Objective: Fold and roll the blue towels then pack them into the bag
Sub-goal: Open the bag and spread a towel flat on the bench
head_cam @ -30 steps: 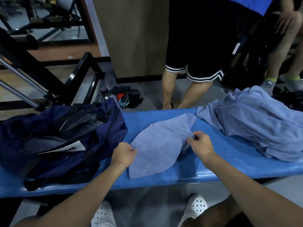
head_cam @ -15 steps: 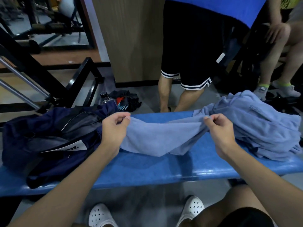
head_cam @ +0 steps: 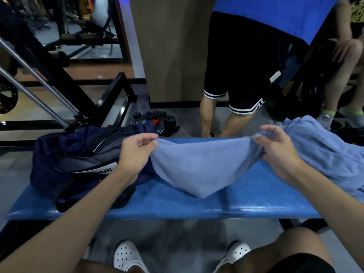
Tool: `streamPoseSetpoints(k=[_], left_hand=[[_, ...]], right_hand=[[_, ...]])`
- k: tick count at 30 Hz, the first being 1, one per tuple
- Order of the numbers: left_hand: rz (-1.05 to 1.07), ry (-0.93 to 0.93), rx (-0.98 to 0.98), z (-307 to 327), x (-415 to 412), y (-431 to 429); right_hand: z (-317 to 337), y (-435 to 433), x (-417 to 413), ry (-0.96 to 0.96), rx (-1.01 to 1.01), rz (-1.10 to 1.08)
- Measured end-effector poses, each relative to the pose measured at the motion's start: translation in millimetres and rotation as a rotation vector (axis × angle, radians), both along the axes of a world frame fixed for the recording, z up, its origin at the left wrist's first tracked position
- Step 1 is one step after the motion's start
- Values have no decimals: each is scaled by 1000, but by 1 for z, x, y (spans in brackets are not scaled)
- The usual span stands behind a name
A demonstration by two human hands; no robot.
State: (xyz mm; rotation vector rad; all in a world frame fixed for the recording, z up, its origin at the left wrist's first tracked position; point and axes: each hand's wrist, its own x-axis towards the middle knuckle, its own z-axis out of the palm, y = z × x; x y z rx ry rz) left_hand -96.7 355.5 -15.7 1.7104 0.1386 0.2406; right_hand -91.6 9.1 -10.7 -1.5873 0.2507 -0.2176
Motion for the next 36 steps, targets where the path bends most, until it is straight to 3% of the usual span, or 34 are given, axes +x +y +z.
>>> streamPoseSetpoints(k=[5,12,16,23,29,33,36], left_hand=[[-128,81,272,-12,-13,7],[6,-50,274,5,-9,13],[35,-150,284,18,-6,20],[103,-232,287,47,-5,23],[218,-439,228,81,3,10],[125,-326,396,74,6,-1],[33,-280,407,66,3,-5]], right_hand=[[-10,-1,-3,79,-175,130],[-7,-2,-6,-43,-590,78],[-1,-3,0,-101,-630,43],[28,11,-1,-210,-482,-70],[67,12,-10,-422,-568,-207],[59,-1,0,-348,-795,-172],[55,-8,-2,-294,-773,-181]])
